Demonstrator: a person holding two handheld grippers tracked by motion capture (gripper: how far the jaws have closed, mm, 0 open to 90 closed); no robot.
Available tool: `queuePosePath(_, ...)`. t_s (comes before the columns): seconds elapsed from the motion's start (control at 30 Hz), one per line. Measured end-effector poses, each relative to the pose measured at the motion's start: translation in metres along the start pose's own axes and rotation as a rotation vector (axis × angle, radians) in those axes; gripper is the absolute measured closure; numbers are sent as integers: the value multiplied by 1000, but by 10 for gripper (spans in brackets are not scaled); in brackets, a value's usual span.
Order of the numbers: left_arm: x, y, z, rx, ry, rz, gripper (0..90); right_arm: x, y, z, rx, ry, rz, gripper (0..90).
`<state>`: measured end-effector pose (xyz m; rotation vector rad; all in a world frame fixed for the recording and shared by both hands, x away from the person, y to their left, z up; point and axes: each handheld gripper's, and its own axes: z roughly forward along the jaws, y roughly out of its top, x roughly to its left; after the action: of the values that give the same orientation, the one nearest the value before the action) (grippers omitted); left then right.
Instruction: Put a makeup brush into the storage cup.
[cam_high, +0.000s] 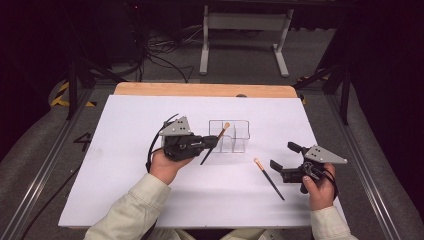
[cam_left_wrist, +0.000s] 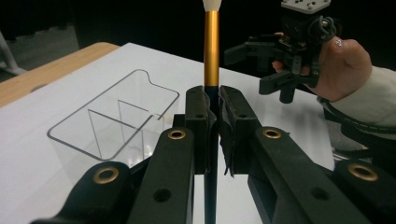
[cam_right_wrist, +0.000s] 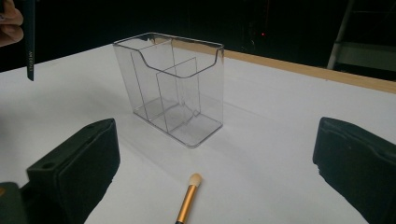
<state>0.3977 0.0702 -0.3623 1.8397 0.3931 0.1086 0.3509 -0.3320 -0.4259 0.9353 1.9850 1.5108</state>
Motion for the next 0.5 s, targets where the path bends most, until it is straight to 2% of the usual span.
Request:
queuePosePath(0.2, 1, 2, 1, -54, 1, -19, 824, 0, 0, 0, 1, -1, -3, 11)
queuePosePath(0.5, 5, 8, 3, -84, 11, -11, 824, 0, -1, -1, 2, -1, 1, 11)
